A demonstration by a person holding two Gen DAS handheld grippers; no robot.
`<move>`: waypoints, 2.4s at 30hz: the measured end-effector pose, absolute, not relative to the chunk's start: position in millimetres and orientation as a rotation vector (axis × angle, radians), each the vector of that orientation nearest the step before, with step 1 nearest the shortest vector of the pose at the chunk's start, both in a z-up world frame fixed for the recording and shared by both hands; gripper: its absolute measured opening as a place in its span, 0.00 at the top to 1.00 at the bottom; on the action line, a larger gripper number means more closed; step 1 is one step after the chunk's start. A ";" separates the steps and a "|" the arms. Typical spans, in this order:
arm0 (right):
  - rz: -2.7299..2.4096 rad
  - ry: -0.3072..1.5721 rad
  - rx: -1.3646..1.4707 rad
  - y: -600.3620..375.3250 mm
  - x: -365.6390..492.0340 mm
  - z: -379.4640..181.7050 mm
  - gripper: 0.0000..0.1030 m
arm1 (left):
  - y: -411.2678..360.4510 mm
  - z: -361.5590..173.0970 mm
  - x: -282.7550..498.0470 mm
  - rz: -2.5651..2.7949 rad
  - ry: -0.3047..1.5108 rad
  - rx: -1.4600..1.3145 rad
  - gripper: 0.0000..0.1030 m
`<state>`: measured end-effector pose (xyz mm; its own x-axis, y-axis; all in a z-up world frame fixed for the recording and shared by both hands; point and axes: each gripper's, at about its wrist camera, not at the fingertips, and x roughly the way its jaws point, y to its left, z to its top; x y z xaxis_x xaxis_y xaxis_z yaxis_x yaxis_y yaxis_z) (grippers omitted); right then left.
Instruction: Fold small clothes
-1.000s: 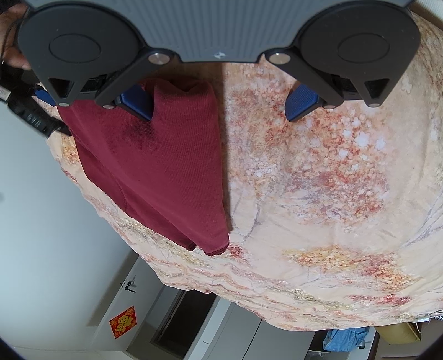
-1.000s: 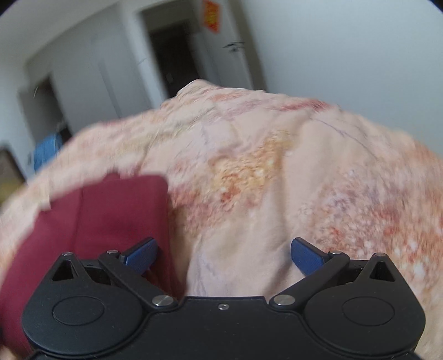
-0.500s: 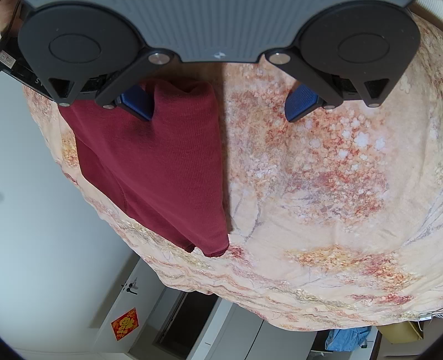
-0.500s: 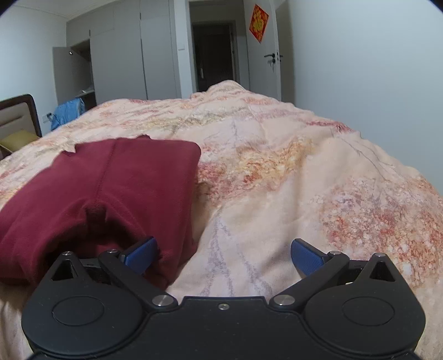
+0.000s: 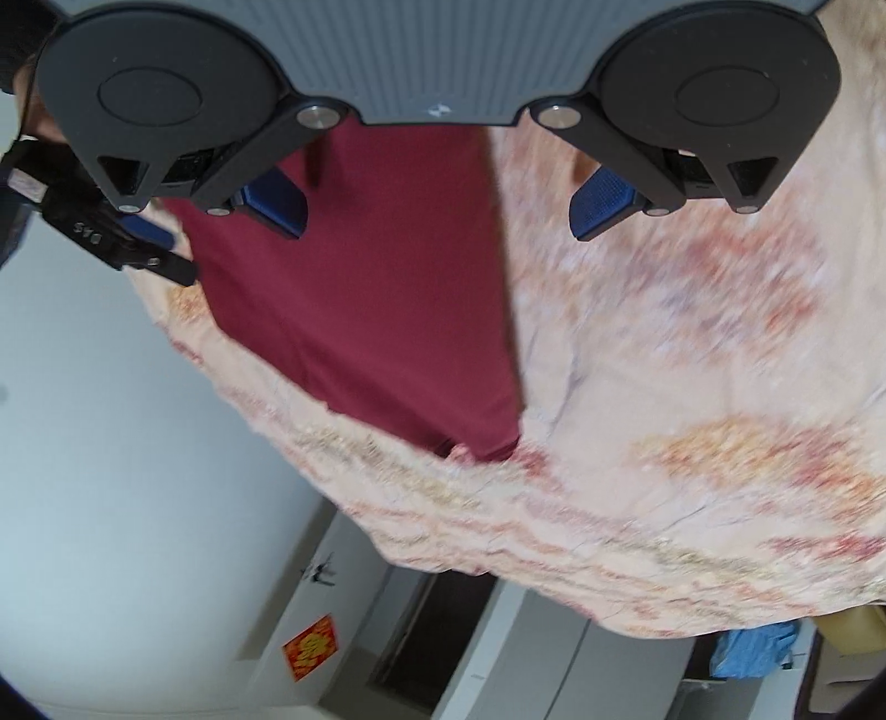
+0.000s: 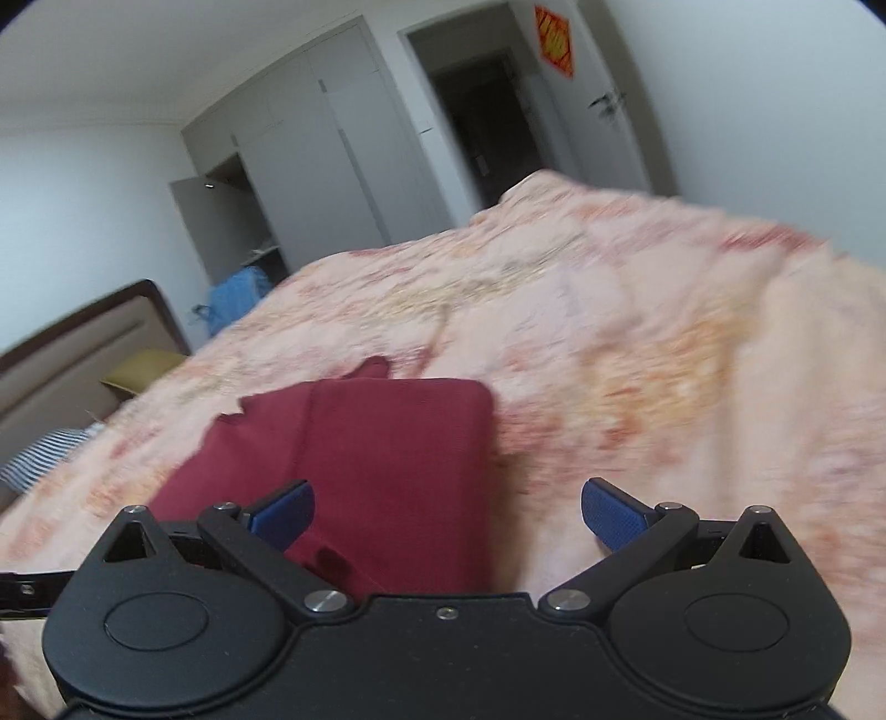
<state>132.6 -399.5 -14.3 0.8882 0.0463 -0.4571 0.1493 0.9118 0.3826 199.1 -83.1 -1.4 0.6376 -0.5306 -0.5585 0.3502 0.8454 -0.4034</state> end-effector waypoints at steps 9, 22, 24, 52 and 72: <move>0.100 0.503 0.483 -392.7 162.3 -43.3 0.00 | -106.3 -15.0 244.6 -0.528 0.796 -0.230 0.00; 0.107 0.428 0.468 -391.7 152.6 -53.1 0.00 | -99.8 -26.0 253.2 -0.577 0.811 -0.257 0.00; 0.107 0.426 0.468 -391.6 152.4 -53.4 0.00 | -99.9 -25.9 252.8 -0.579 0.810 -0.255 0.00; 0.093 0.501 0.467 -380.7 162.2 -32.3 0.52 | -103.1 -15.1 277.6 -0.654 0.826 -0.312 0.34; 0.310 0.385 0.303 -266.6 250.0 45.9 0.81 | -21.9 54.7 274.7 -0.408 0.552 -0.289 0.66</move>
<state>250.0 -266.6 45.9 0.8811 0.3495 -0.3187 -0.2360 0.9088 0.3440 274.7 -21.9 54.7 0.7753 -0.4477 -0.4456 0.2954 0.8805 -0.3708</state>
